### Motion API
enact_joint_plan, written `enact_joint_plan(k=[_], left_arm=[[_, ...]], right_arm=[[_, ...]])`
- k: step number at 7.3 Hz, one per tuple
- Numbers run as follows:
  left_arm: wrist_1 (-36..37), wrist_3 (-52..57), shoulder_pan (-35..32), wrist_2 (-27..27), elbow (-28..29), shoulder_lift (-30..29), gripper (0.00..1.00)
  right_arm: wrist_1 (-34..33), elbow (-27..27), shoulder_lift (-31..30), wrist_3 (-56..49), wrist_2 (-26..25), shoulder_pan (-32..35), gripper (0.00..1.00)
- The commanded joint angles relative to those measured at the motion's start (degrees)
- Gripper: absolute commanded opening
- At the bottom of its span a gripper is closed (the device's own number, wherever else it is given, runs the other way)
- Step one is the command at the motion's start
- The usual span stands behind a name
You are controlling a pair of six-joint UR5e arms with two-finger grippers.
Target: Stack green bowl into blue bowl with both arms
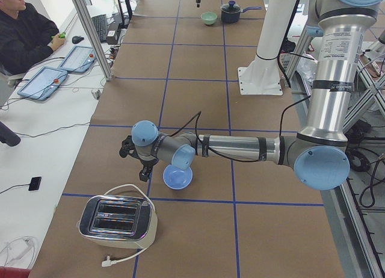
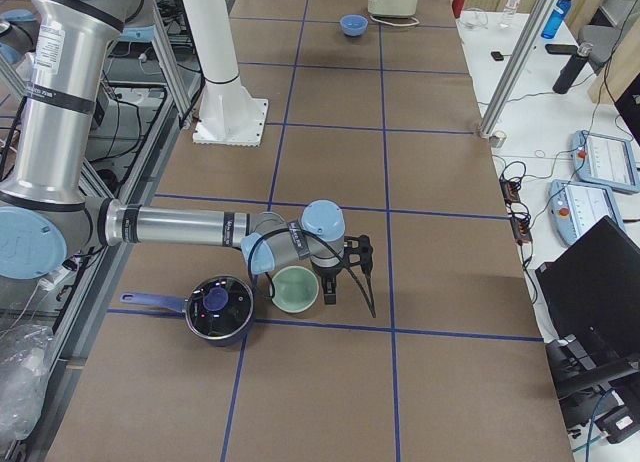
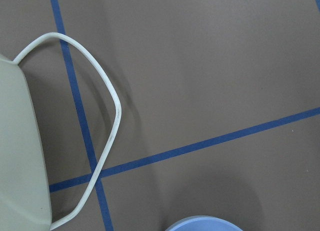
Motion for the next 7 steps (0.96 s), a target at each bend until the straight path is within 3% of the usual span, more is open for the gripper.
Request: enact_joint_plan(k=[1,5,7], left_arm=[[-1.7,0.0,0.7,1.5,0.8,0.5,0.98],[-3.7,-0.1,3.3,2.9,3.1,0.7,0.98],[-11.6,-0.9,3.5,3.0,7.7,3.8,0.97]], right_arm=[[0.2,-1.9,-0.5,-3.2,-1.6,-0.1,1.00],[0.3,-3.9,-0.7,-4.9,-1.5,-0.6,1.00],[0.2,-3.9,-0.7,-4.8,-1.2,-0.6,1.00]])
